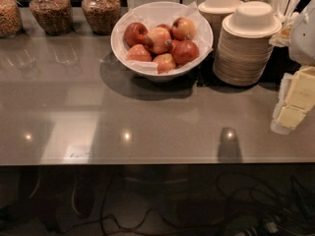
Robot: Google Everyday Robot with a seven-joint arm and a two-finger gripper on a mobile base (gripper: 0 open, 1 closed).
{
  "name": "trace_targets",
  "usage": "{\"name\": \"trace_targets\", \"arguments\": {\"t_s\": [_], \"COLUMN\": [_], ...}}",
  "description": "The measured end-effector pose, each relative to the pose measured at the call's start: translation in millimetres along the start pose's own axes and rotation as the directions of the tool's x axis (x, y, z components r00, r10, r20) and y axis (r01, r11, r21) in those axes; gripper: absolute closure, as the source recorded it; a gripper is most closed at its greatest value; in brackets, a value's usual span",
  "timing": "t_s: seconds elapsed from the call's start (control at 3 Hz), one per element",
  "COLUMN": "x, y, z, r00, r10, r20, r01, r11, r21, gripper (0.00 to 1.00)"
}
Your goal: Pick apple from white bowl
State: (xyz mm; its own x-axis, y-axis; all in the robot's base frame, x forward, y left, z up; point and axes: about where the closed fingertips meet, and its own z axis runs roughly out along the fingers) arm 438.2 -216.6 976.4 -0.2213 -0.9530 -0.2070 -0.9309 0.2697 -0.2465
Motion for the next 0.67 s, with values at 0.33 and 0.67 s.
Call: {"name": "trace_targets", "arguments": {"t_s": [0.33, 0.67], "x": [-0.1, -26.0], "y": [0.0, -8.0], "z": [0.0, -1.3], "r00": [1.000, 0.992], "r10": [0.000, -0.090], "r20": [0.000, 0.088], "r01": [0.000, 0.084], "r11": [1.0000, 0.9946], "r21": [0.000, 0.061], "gripper": [0.00, 0.00]}}
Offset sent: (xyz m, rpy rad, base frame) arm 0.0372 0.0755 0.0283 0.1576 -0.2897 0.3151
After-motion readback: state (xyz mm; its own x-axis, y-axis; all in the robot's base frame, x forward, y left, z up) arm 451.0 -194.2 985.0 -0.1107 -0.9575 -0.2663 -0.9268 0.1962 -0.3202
